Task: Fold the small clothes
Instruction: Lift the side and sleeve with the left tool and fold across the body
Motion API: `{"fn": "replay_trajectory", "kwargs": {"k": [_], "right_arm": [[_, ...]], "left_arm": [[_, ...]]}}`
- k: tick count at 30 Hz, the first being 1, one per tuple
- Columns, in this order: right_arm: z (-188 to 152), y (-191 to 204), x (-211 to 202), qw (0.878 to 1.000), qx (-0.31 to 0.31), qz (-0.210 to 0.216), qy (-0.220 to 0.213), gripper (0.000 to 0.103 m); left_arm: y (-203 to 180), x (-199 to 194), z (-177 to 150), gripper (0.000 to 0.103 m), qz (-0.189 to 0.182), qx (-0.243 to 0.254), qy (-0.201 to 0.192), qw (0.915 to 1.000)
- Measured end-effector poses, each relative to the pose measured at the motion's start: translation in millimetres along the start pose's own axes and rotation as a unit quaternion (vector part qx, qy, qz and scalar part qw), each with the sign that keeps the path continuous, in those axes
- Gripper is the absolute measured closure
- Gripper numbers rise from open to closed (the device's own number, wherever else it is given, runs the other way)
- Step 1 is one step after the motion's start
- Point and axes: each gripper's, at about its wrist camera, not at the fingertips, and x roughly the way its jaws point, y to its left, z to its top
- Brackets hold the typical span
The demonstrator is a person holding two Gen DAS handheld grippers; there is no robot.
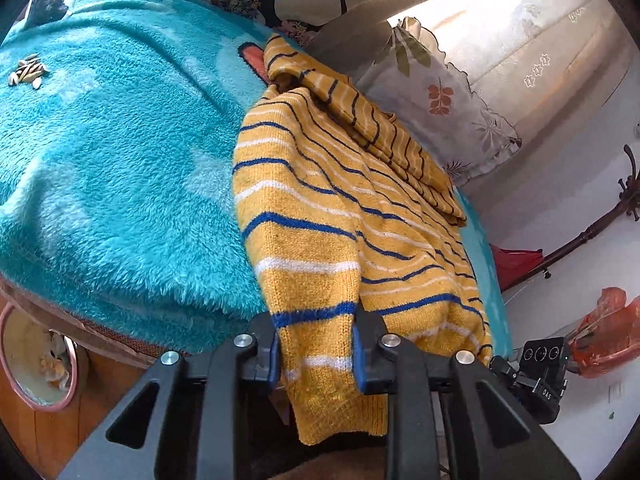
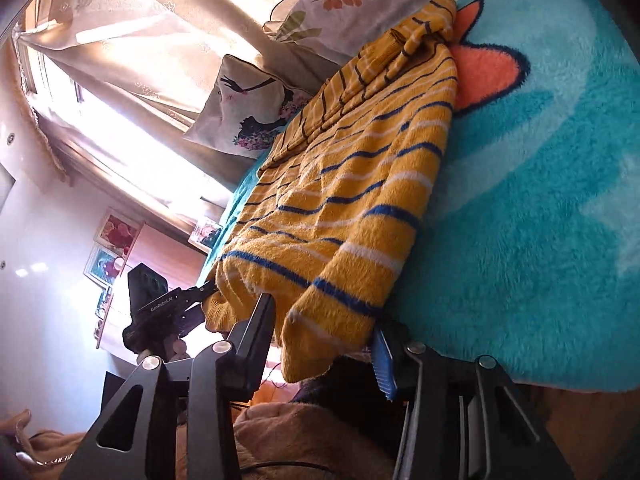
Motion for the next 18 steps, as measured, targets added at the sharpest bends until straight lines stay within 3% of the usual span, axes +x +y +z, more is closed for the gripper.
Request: {"fn": "replay_trajectory", "kwargs": {"k": [3, 5, 8, 10, 12, 13, 14, 15, 16, 18], "right_arm": [[-1.9, 0.5, 4.9, 1.000, 0.002, -0.003, 0.004, 0.054], [-3.9, -0.2, 7.7, 1.000, 0.005, -0.007, 0.010, 0.054], [-6.7, -1.5, 9.9, 1.000, 0.007, -0.016, 0.012, 0.051], [-7.0, -3.8, 11.7, 1.000, 0.012, -0.025, 0.010, 0.041], [-5.3, -4.3, 15.9, 0.999, 0.011, -0.030, 0.012, 0.041], [-5.1, -3.6, 16.5, 0.999, 0.007, -0.033, 0.011, 0.041], [-4.5, -1.0, 18.4, 0.999, 0.000, -0.035, 0.011, 0.041], [-5.4, 0.8, 18.9, 0.999, -0.007, -0.036, 0.013, 0.049], [-7.7, 1.8, 18.2, 0.999, -0.011, -0.034, 0.016, 0.070], [-7.4, 3.1, 18.5, 0.999, -0.013, -0.029, 0.024, 0.092]], "left_arm": [[-8.9, -3.2, -8.1, 0.056, -0.004, 0.024, -0.006, 0.9997], [-19.4, -5.0, -14.5, 0.037, 0.004, 0.051, -0.009, 0.9986], [-30.6, 0.0, -25.8, 0.028, 0.041, 0.087, -0.009, 0.9953], [-29.5, 7.3, -29.6, 0.028, 0.050, 0.087, 0.003, 0.9950], [-29.0, 10.2, -30.3, 0.028, 0.052, 0.084, 0.007, 0.9950], [-28.6, 9.3, -29.7, 0.035, 0.054, 0.082, 0.007, 0.9951], [-26.6, 7.8, -29.7, 0.054, 0.060, 0.077, 0.006, 0.9952], [-23.6, 6.2, -28.6, 0.066, 0.067, 0.070, 0.007, 0.9953], [-19.1, 3.5, -26.7, 0.088, 0.057, 0.061, 0.010, 0.9965], [-8.0, -5.9, -23.8, 0.092, 0.014, 0.025, 0.014, 0.9995]]}}
